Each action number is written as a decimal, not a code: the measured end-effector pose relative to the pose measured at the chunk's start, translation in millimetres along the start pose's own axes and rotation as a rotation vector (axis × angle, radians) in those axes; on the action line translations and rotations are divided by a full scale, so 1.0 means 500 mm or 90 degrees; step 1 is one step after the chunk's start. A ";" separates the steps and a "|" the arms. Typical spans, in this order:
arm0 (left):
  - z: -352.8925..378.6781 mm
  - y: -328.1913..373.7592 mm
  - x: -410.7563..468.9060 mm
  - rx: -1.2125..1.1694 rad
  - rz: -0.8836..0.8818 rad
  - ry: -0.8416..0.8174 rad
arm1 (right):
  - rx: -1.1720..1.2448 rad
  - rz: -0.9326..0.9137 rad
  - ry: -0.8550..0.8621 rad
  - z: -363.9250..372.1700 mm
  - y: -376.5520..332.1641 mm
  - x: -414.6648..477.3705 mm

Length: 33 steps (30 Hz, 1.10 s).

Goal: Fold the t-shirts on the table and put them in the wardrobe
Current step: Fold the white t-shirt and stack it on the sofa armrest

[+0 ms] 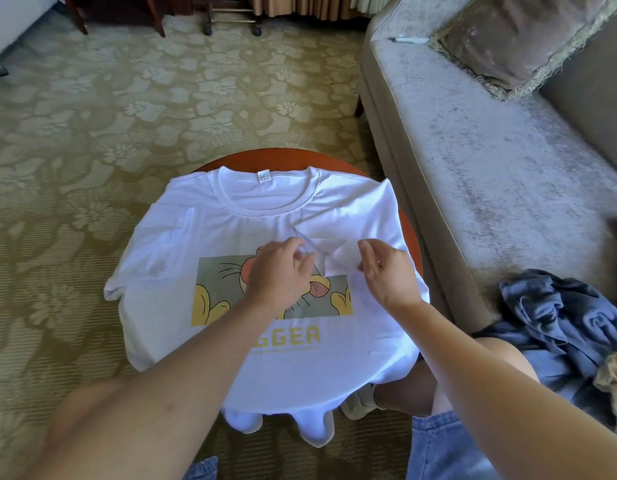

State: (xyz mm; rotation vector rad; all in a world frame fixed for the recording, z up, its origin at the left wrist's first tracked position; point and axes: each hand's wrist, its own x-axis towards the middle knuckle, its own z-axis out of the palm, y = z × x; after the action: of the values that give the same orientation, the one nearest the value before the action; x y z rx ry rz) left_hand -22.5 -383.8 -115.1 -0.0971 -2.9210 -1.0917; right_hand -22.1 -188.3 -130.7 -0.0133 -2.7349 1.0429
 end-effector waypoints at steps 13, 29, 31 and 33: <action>0.039 0.085 0.008 -0.260 -0.143 -0.182 | 0.006 0.024 -0.071 -0.010 0.005 0.002; 0.058 0.033 0.080 0.269 -0.066 -0.292 | -0.302 -0.009 -0.332 0.020 0.015 0.008; 0.057 0.027 0.098 0.309 -0.058 -0.292 | -0.356 0.013 -0.360 0.029 0.018 0.006; 0.050 0.029 0.113 0.340 -0.051 -0.220 | -0.367 0.018 -0.326 0.037 0.017 -0.003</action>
State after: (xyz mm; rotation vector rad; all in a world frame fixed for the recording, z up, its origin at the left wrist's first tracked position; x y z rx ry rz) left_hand -77.8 -353.6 -122.4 -0.1723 -3.4351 -0.2852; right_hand -25.0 -194.2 -149.9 0.1429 -3.4084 0.2414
